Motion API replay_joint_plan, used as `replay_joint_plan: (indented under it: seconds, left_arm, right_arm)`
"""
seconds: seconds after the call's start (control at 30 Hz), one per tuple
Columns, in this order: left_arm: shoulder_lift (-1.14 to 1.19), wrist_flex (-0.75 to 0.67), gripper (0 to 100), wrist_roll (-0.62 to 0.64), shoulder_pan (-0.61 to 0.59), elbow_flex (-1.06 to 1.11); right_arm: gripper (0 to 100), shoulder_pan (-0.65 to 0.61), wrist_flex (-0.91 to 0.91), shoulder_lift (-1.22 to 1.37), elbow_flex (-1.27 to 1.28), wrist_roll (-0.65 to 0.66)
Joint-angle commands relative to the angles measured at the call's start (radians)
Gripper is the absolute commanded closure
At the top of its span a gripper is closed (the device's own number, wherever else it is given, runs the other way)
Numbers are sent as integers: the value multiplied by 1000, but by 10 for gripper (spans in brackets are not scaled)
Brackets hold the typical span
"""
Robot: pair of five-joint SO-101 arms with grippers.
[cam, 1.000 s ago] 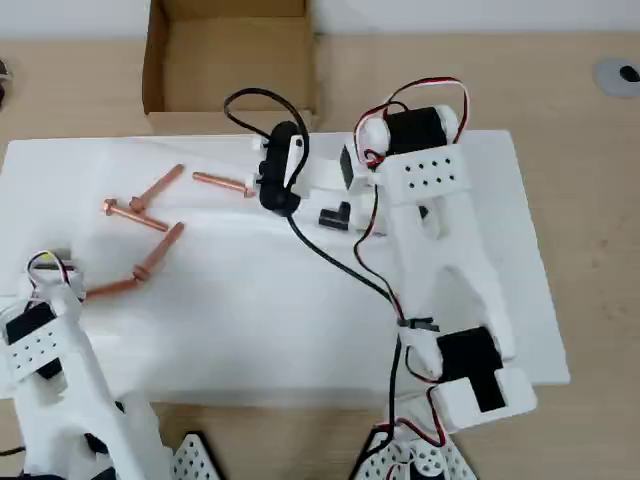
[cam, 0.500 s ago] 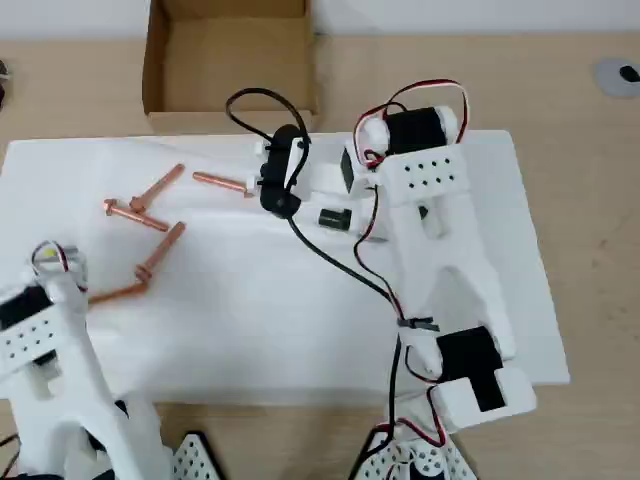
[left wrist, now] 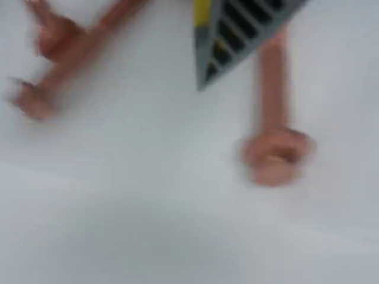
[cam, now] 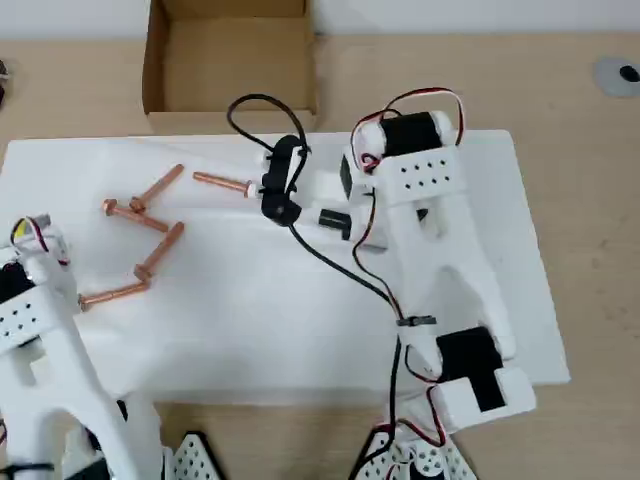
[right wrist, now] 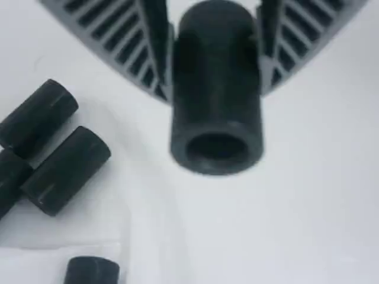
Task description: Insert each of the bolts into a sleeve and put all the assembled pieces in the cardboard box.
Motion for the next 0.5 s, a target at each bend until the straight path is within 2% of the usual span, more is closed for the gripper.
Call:
replay_joint_plan:
  seconds: [0.0,0.17,0.47]
  left_arm:
    - [94,-26,660,-14,-15,15]
    - [225,49,664,-43,-11,9]
    - [337,46,664,3,-12,-57]
  right_arm:
    - [987,-8,11,-53,2,-18]
    - [987,-10,11,-58,1,-37]
    - [987,-10,12,-58,1,-37]
